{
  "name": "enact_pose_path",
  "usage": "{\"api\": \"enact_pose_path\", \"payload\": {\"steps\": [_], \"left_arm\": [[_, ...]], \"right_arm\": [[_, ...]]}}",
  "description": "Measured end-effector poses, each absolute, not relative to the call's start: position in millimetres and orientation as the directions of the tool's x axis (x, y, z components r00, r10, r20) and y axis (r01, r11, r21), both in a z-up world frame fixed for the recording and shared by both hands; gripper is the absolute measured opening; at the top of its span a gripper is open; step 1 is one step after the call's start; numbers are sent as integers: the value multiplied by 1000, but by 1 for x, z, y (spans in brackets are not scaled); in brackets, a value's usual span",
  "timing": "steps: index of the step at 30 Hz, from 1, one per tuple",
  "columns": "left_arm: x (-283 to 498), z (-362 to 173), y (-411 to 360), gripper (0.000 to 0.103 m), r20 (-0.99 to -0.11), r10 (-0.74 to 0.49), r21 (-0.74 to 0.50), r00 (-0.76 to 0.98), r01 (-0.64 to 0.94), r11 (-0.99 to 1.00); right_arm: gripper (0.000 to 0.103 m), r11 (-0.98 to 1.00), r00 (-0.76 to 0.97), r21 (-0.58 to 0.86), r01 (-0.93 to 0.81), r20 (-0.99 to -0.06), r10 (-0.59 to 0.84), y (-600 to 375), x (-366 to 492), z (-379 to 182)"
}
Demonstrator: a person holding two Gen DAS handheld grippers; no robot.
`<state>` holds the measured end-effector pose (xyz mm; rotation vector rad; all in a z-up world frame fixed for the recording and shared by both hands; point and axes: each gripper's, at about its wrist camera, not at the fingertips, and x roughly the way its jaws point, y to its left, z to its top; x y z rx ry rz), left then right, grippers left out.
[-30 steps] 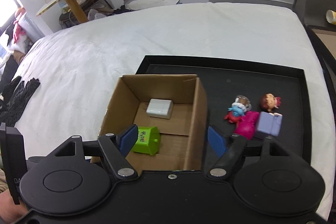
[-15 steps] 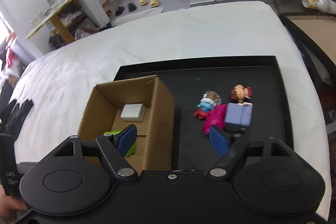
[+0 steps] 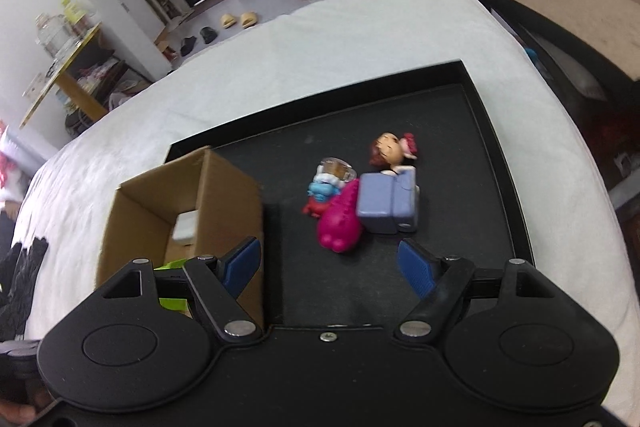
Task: Organize rigid objects
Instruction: 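Move the right gripper to the lavender block and grasp it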
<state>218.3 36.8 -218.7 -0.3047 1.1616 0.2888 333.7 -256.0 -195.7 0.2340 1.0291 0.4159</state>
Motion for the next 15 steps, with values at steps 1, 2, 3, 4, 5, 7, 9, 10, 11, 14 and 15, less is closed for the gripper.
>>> {"api": "enact_pose_path", "payload": {"steps": [1, 2, 3, 4, 5, 7, 9, 10, 11, 14, 15], "left_arm": [[218, -218, 37, 11, -927, 65, -86, 370, -377, 922], [218, -218, 37, 11, -927, 65, -86, 369, -377, 922], [218, -218, 38, 11, -927, 65, -86, 369, -378, 922], [218, -218, 38, 11, -927, 65, -86, 371, -379, 922], [218, -217, 39, 11, -926, 66, -86, 371, -379, 921], [218, -217, 40, 11, -926, 68, -86, 371, -383, 920], [218, -216, 41, 11, -926, 72, -83, 370, -386, 919], [218, -216, 41, 11, -927, 74, -82, 369, -388, 918], [218, -216, 41, 11, -927, 76, -80, 368, -391, 917], [217, -214, 39, 11, -926, 80, -77, 369, -392, 917], [217, -214, 39, 11, -926, 80, -76, 368, -390, 918]], "right_arm": [[75, 899, 447, 382, -213, -781, 437, -257, 335, -199], [75, 902, 454, 379, -208, -779, 432, -258, 337, -200], [75, 905, 466, 372, -206, -776, 426, -258, 338, -202], [75, 910, 477, 362, -205, -775, 415, -258, 340, -203], [75, 915, 484, 351, -201, -776, 404, -258, 343, -205], [73, 921, 496, 345, -182, -776, 389, -259, 350, -208], [70, 923, 499, 345, -169, -778, 382, -260, 356, -214], [70, 925, 496, 341, -167, -782, 378, -261, 358, -217], [69, 927, 489, 337, -166, -788, 374, -260, 360, -220], [69, 929, 478, 329, -169, -797, 370, -258, 364, -226], [68, 930, 477, 324, -175, -798, 368, -256, 365, -227]]}}
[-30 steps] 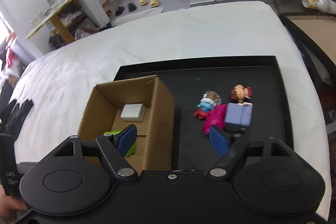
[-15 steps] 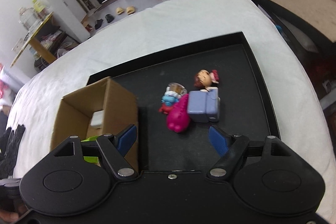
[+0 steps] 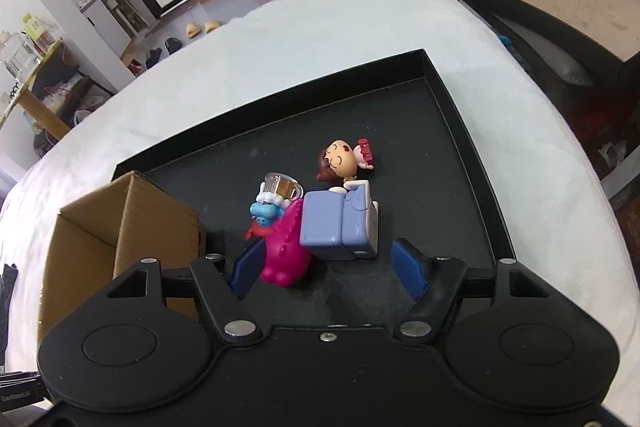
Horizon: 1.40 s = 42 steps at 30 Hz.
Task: Organize rigid objects
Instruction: 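Move the right gripper to the lavender block and grasp it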
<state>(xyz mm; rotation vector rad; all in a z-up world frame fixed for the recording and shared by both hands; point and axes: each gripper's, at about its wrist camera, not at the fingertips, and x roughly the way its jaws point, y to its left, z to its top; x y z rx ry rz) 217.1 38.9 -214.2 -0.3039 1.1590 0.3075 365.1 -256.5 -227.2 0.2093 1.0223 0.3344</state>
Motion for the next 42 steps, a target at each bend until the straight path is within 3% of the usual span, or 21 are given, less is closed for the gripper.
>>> {"api": "enact_pose_path", "payload": {"steps": [12, 14, 28, 42], "left_arm": [[219, -216, 40, 11, -930, 88, -69, 356, -405, 912], [219, -216, 40, 11, -931, 86, -71, 356, -405, 912], [220, -216, 36, 11, -932, 101, -53, 349, -405, 913], [221, -215, 38, 11, -934, 89, -59, 346, -396, 916]], "right_arm": [[63, 950, 494, 270, -160, -811, 314, -246, 382, -241], [47, 945, 492, 282, -167, -807, 327, -245, 384, -243], [46, 952, 450, 257, -166, -839, 306, -253, 366, -239], [45, 972, 459, 90, -218, -869, 183, -236, 357, -243]]}}
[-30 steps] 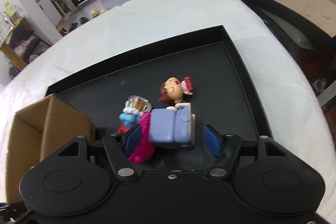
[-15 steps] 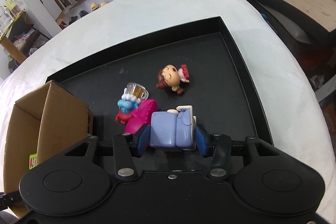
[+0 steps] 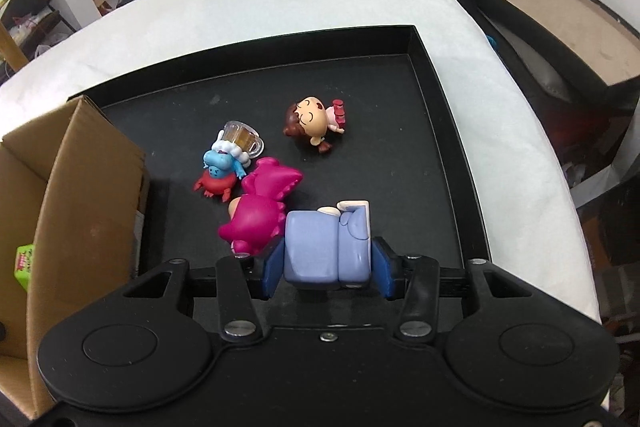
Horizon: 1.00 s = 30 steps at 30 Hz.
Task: Organize rigid objects
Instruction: 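Move the right gripper to the lavender block and grasp it, then carry the lavender block into the cardboard box and release it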
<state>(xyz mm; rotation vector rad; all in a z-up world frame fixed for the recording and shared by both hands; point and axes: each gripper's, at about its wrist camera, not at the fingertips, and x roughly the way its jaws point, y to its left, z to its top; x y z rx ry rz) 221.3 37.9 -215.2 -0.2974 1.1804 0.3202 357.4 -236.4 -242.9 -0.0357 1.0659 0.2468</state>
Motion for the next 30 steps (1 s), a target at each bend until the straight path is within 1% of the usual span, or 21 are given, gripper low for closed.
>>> {"api": "enact_pose_path", "payload": {"steps": [8, 12, 14, 20, 22, 25, 30], "left_arm": [[221, -216, 36, 11, -933, 97, -54, 346, -401, 915], [220, -215, 35, 11, -932, 97, -52, 348, -397, 916], [220, -216, 36, 11, -932, 96, -55, 349, -397, 916], [219, -215, 36, 11, -929, 96, -58, 357, -396, 916], [219, -215, 36, 11, -929, 92, -60, 358, -392, 918], [219, -213, 35, 11, -929, 88, -61, 360, -383, 922], [218, -213, 34, 11, -929, 86, -60, 361, -375, 925]], "right_arm": [[44, 968, 461, 52, -246, -872, 164, -231, 358, -248], [44, 970, 445, 90, -225, -876, 185, -235, 358, -245], [44, 968, 444, 111, -225, -873, 203, -236, 357, -241], [44, 966, 497, 74, -250, -846, 193, -233, 345, -219], [44, 963, 500, 92, -254, -840, 212, -234, 343, -211], [44, 964, 518, 79, -255, -830, 205, -235, 340, -199], [44, 960, 523, 117, -254, -818, 238, -235, 331, -185]]}}
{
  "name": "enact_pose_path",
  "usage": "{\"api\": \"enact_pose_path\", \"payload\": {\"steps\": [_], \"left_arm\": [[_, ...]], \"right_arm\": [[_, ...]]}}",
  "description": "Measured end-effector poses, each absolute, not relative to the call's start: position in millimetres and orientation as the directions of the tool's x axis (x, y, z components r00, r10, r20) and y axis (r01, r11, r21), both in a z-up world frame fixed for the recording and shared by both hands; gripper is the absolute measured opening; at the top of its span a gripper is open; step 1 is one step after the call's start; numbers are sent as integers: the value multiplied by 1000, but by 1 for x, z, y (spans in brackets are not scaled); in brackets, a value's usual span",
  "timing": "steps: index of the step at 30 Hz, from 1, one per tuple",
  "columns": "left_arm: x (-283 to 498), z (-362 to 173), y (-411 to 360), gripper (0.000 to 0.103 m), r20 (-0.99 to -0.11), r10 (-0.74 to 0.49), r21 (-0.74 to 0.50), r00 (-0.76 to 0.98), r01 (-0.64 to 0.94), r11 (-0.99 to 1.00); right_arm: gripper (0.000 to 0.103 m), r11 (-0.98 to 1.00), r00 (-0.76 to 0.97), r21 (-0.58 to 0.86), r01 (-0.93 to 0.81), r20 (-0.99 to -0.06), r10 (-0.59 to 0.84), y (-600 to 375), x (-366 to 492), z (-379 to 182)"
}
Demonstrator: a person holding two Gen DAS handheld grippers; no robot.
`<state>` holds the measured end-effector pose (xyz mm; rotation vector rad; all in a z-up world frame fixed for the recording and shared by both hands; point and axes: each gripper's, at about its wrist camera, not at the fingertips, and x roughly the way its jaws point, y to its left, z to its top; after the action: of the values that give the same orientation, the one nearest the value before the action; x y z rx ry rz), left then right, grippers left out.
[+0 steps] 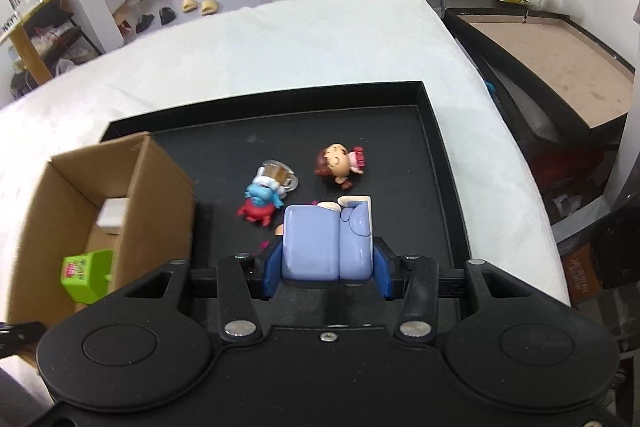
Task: Organize rigid objects
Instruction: 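Carry the lavender block into the cardboard box and release it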
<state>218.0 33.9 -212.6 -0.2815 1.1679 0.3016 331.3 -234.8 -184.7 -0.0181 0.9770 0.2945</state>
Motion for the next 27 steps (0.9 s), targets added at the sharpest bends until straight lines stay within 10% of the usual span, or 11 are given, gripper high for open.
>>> {"api": "enact_pose_path", "payload": {"steps": [27], "left_arm": [[213, -213, 44, 11, -924, 36, -120, 382, -377, 918]], "right_arm": [[44, 925, 564, 178, -336, -748, 349, -200, 315, -122]]}}
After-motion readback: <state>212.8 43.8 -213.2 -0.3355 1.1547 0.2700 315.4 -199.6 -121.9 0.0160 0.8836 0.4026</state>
